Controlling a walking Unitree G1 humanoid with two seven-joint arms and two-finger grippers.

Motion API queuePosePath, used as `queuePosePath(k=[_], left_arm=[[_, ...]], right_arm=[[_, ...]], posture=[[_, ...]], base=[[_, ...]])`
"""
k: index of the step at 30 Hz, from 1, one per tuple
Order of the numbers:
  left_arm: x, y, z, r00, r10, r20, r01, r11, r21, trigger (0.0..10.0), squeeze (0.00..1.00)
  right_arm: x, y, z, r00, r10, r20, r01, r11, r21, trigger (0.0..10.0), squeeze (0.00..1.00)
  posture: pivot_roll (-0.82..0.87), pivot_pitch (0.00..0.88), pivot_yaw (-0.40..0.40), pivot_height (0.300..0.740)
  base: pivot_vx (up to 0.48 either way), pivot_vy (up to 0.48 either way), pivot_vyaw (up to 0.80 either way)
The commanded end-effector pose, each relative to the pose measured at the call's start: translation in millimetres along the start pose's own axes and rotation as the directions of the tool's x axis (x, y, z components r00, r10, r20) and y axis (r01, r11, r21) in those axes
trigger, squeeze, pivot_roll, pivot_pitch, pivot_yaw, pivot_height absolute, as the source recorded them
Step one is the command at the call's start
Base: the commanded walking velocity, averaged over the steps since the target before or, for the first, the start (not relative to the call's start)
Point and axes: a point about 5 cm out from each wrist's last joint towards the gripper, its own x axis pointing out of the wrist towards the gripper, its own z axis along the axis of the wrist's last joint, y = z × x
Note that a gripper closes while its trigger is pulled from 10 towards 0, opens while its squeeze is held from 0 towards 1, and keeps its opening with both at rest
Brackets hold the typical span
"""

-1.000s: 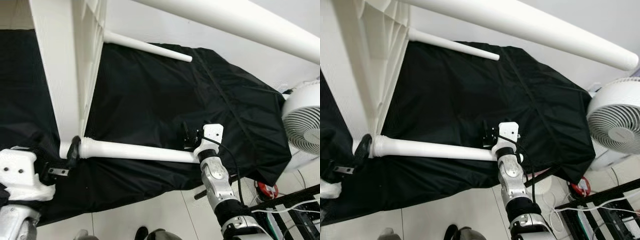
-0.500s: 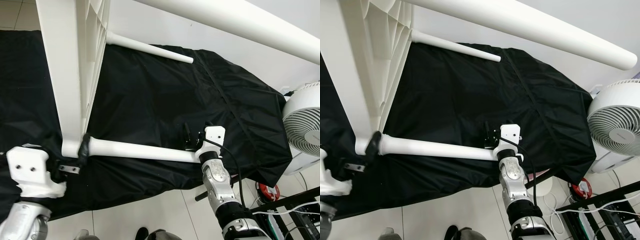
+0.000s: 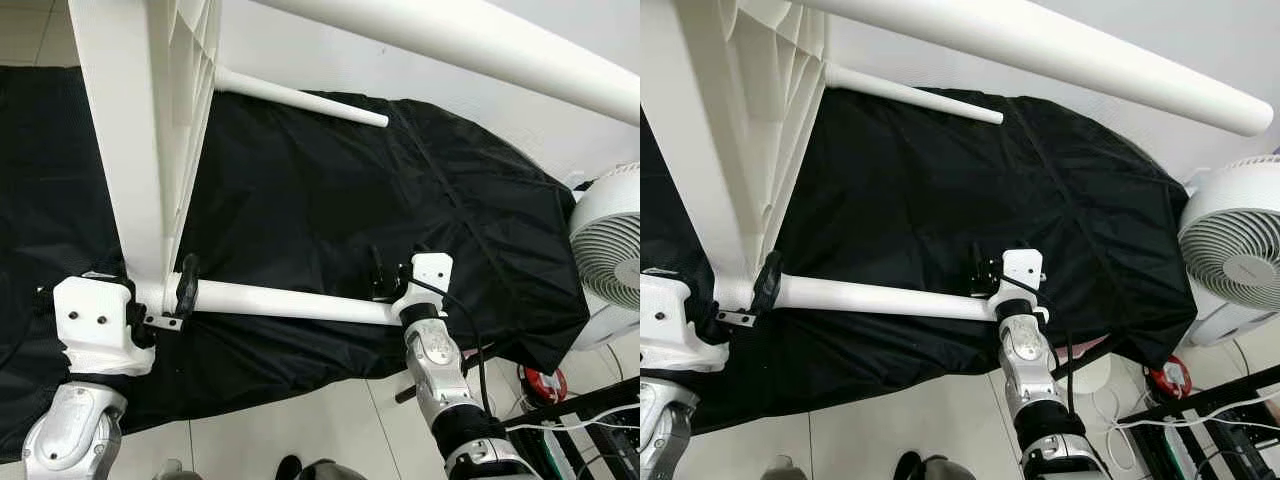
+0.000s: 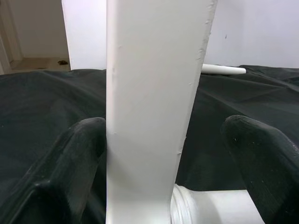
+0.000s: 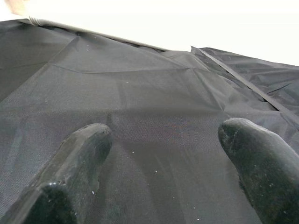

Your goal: Building children table

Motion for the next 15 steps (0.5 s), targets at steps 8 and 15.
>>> queuePosePath(k=[8, 15], left_arm=[[25.1, -10.2, -9, 0.997, 0.075, -0.033, -0.075, 0.997, 0.015, 10.0, 0.00], [32.7, -12.0, -15, 0.993, 0.104, -0.060, -0.103, 0.994, 0.022, 10.0, 0.00]], right_arm=[[-15.4, -7.9, -20, 0.995, -0.041, -0.096, 0.040, 0.999, -0.012, 10.0, 0.00], [-15.1, -7.1, -20, 0.994, -0.043, -0.097, 0.042, 0.999, -0.012, 10.0, 0.00]], posture=[[0.32, 0.118, -0.155, 0.740], [0.31, 0.111, -0.145, 0.740]], base=[[0.000, 0.000, 0.00], [0.000, 0.000, 0.00]])
